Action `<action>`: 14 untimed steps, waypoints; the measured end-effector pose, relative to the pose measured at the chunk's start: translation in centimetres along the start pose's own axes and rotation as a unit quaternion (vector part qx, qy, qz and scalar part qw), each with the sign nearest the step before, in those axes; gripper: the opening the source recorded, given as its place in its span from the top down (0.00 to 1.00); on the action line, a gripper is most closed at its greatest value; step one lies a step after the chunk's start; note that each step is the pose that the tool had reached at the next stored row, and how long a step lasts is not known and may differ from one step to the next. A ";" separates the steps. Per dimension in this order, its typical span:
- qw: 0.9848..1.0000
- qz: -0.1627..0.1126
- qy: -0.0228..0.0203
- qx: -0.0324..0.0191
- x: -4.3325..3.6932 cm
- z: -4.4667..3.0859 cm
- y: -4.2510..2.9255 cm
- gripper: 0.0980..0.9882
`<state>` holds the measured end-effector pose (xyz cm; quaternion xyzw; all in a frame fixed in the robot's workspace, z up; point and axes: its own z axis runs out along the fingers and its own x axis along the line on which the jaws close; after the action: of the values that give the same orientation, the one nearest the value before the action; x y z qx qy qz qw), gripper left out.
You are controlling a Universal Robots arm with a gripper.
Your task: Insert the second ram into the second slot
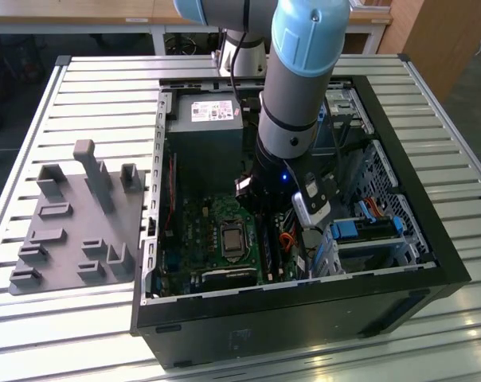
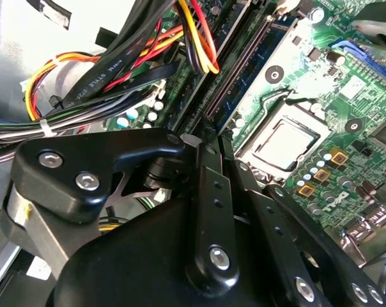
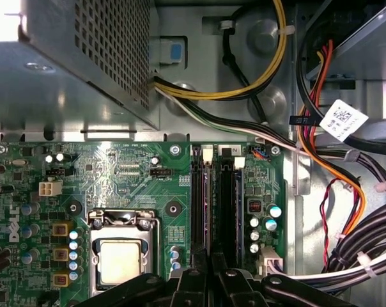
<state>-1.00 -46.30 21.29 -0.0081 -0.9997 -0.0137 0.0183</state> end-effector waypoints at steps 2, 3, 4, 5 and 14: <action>1.000 0.000 0.000 0.000 0.00 0.01 0.00 0.96; 1.000 0.000 0.000 0.000 0.00 0.02 0.00 0.96; 1.000 0.000 0.000 0.000 0.00 0.02 0.00 0.96; 1.000 0.000 0.000 0.000 0.00 0.02 0.00 0.96; 1.000 0.002 0.000 0.000 -0.02 0.05 0.00 0.96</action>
<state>-0.98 -46.30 21.24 -0.0101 -0.9997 -0.0140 0.0183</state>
